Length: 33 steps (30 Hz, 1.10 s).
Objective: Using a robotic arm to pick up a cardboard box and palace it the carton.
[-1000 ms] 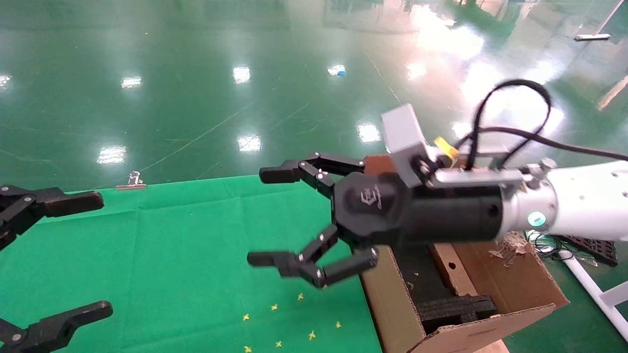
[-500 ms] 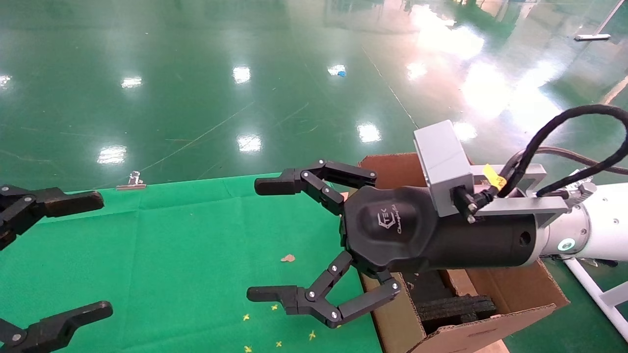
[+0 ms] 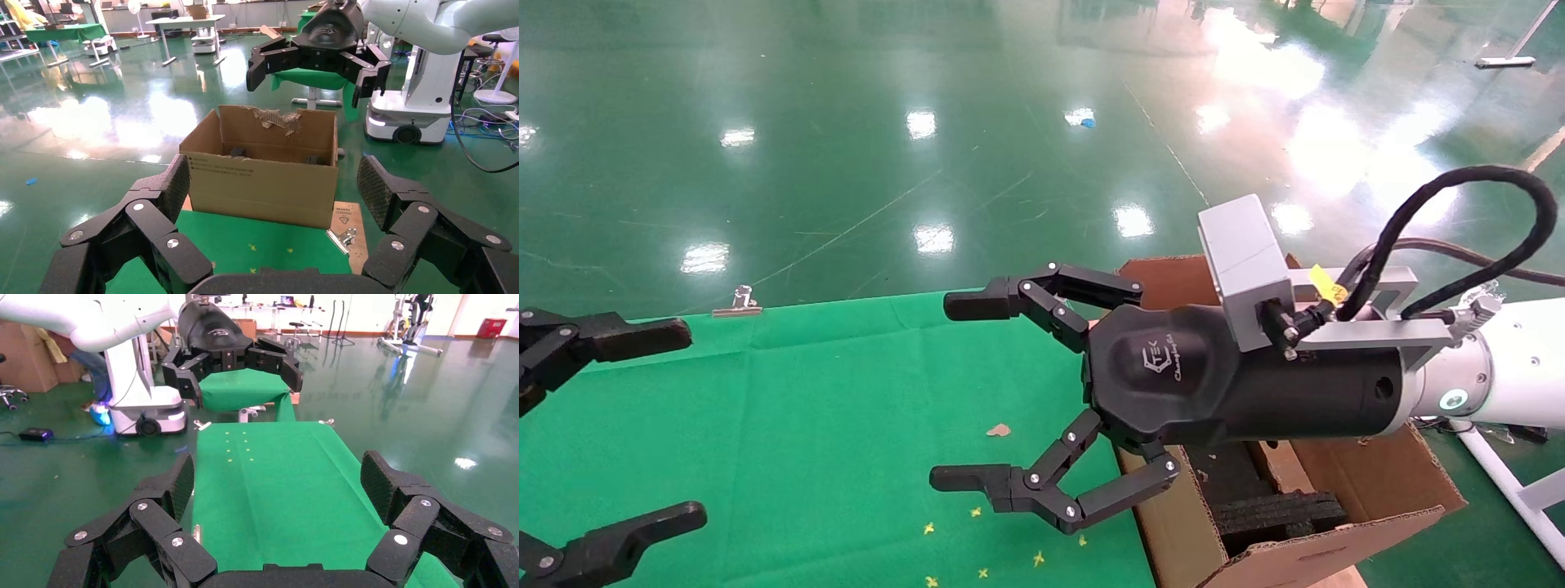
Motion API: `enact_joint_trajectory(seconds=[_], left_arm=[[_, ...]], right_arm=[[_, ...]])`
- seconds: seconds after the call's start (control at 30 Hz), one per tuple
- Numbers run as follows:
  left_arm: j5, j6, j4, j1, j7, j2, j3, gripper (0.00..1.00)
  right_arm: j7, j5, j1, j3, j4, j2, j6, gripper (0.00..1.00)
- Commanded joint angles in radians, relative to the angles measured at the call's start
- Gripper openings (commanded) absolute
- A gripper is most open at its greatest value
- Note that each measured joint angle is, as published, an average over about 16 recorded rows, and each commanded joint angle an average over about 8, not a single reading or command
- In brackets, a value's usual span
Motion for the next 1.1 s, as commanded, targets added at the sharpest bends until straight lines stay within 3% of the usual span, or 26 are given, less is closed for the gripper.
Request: enact_joint_trajectory(seconds=[0.03, 1.1], left_arm=[[0.000, 0.000, 0.000, 0.000, 0.000, 0.000, 0.000, 1.00], [0.000, 0.000, 0.000, 0.000, 0.000, 0.000, 0.000, 1.00]], right_arm=[[0.001, -0.001, 0.002, -0.002, -0.002, 0.000, 0.000, 1.00], [0.003, -0.005, 0.010, -0.010, -0.008, -0.002, 0.002, 1.00]])
